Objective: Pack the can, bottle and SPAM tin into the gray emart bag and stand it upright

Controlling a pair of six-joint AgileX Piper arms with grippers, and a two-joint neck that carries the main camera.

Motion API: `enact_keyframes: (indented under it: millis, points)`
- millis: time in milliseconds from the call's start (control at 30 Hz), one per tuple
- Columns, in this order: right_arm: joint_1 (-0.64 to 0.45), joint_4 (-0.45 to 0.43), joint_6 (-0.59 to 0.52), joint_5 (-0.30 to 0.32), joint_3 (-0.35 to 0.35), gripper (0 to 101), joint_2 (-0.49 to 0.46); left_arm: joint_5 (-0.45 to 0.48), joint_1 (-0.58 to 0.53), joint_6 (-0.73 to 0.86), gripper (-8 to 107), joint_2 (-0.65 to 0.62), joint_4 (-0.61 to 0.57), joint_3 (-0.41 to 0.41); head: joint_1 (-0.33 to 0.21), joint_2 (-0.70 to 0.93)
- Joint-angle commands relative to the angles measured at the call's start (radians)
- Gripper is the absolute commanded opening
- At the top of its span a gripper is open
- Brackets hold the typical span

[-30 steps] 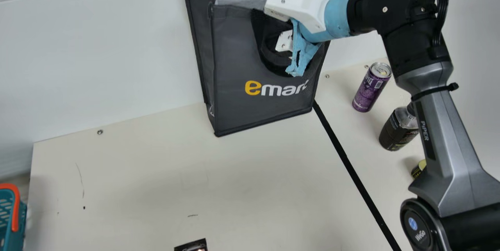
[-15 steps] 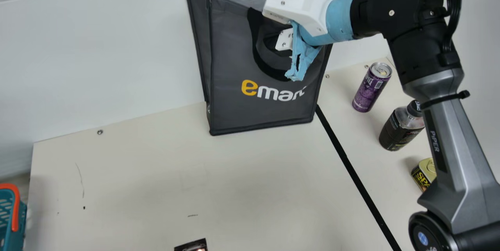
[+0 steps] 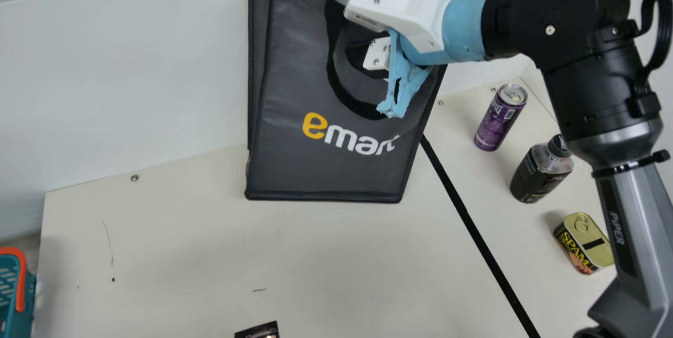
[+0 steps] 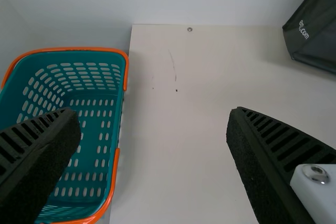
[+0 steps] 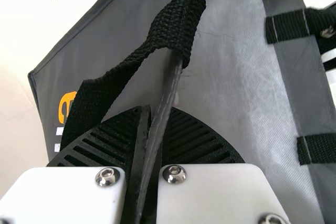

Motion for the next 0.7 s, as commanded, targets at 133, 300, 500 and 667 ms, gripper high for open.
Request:
enact_keyframes:
  millis: [133, 300, 500, 667]
  points:
    - [0.03, -0.018, 0.025, -0.001, 0.01, 0, -0.043, 0.0, 0.0, 0.0, 90, 0.0, 0.0, 0.0, -0.023, -0.001]
    - [0.051, -0.03, 0.04, -0.001, 0.018, 0, -0.076, 0.0, 0.0, 0.0, 90, 0.0, 0.0, 0.0, -0.023, -0.001]
    - [0.071, -0.052, 0.057, -0.001, 0.022, 0, -0.113, 0.0, 0.0, 0.0, 90, 0.0, 0.0, 0.0, -0.023, -0.001]
    - [0.086, -0.066, 0.068, -0.001, 0.031, 0, -0.144, 0.0, 0.0, 0.0, 90, 0.0, 0.0, 0.0, -0.023, -0.001]
